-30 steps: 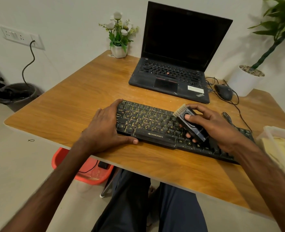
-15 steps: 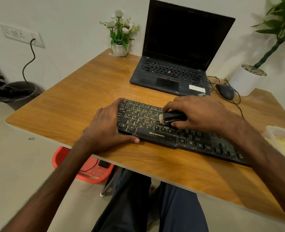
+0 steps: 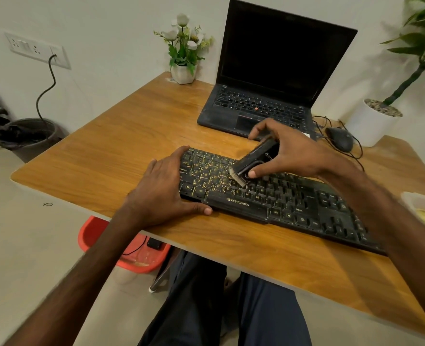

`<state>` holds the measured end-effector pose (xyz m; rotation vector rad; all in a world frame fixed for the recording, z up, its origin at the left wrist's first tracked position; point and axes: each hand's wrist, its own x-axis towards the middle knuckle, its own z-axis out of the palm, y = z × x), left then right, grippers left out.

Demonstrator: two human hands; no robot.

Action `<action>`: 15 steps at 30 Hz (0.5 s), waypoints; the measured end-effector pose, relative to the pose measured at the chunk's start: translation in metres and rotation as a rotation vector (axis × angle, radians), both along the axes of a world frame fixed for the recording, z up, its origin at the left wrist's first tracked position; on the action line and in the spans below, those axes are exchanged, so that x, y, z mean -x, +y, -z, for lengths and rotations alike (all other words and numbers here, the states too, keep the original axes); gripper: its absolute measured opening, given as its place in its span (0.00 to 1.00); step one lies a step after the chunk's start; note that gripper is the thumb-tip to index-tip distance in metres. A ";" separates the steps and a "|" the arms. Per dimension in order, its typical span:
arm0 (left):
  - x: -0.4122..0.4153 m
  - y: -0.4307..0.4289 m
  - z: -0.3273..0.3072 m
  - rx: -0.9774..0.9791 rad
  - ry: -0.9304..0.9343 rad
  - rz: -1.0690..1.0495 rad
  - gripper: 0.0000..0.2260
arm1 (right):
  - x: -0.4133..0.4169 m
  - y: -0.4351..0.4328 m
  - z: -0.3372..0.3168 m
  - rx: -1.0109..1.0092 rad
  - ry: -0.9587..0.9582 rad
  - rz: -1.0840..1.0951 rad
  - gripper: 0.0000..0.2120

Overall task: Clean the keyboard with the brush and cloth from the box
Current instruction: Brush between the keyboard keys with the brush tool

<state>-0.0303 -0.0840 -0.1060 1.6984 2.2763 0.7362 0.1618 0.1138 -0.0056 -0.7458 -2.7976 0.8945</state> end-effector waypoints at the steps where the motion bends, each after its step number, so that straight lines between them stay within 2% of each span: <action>1: 0.000 0.000 0.000 0.001 -0.002 -0.001 0.63 | 0.001 0.001 0.002 0.030 0.031 0.042 0.33; 4: -0.002 0.000 -0.002 0.012 -0.006 -0.005 0.63 | 0.005 0.001 0.010 0.161 0.139 0.139 0.33; 9: -0.002 0.000 -0.003 0.014 -0.010 -0.010 0.63 | 0.004 -0.009 0.027 0.359 0.227 0.205 0.27; 11: -0.002 0.000 -0.003 0.014 -0.015 -0.010 0.63 | 0.005 -0.014 0.030 0.426 0.264 0.214 0.28; 15: -0.001 0.001 -0.002 0.018 -0.020 -0.010 0.63 | 0.008 -0.019 0.033 0.399 0.278 0.277 0.35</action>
